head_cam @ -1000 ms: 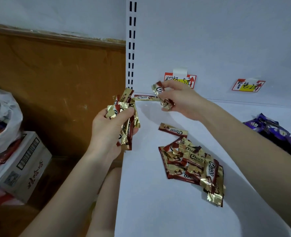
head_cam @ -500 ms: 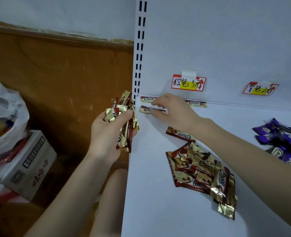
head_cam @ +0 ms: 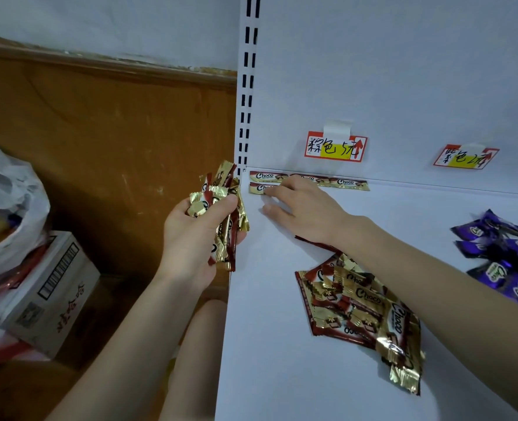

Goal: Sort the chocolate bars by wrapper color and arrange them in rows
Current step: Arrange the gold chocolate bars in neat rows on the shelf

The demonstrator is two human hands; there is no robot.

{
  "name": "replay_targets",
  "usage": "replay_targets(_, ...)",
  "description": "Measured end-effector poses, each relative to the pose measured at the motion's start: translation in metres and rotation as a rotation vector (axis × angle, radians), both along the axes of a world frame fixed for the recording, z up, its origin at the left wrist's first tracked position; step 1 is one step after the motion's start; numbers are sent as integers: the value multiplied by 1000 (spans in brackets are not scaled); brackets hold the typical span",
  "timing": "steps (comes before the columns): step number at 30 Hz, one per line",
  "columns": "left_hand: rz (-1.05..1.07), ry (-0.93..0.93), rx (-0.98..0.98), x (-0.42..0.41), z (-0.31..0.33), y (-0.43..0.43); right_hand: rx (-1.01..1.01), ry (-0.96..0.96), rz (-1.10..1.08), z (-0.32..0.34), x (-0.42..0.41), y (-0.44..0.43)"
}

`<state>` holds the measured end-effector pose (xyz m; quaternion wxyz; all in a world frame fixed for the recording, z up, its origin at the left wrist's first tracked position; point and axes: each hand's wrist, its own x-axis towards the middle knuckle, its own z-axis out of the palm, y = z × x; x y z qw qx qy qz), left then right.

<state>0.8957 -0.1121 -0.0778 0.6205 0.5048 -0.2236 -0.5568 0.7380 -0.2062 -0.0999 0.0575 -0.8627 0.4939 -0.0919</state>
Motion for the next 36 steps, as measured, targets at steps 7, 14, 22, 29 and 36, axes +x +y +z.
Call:
replay_targets(7,-7,6,-7,-1,0,-1,16,28,-21,3,1,2)
replay_targets(14,-6,7,-6,-3,2,1,19,42,-25,4,0,2)
replay_targets(22,-46,26,-43,-7,8,2,44,-525,-23,36,0,30)
replay_targets(29,-157,36,-92,-25,25,6,307,-914,-50,64,-9,62)
replay_targets(36,-170,117,-71,-32,32,12,417,-1256,-130,76,-30,75)
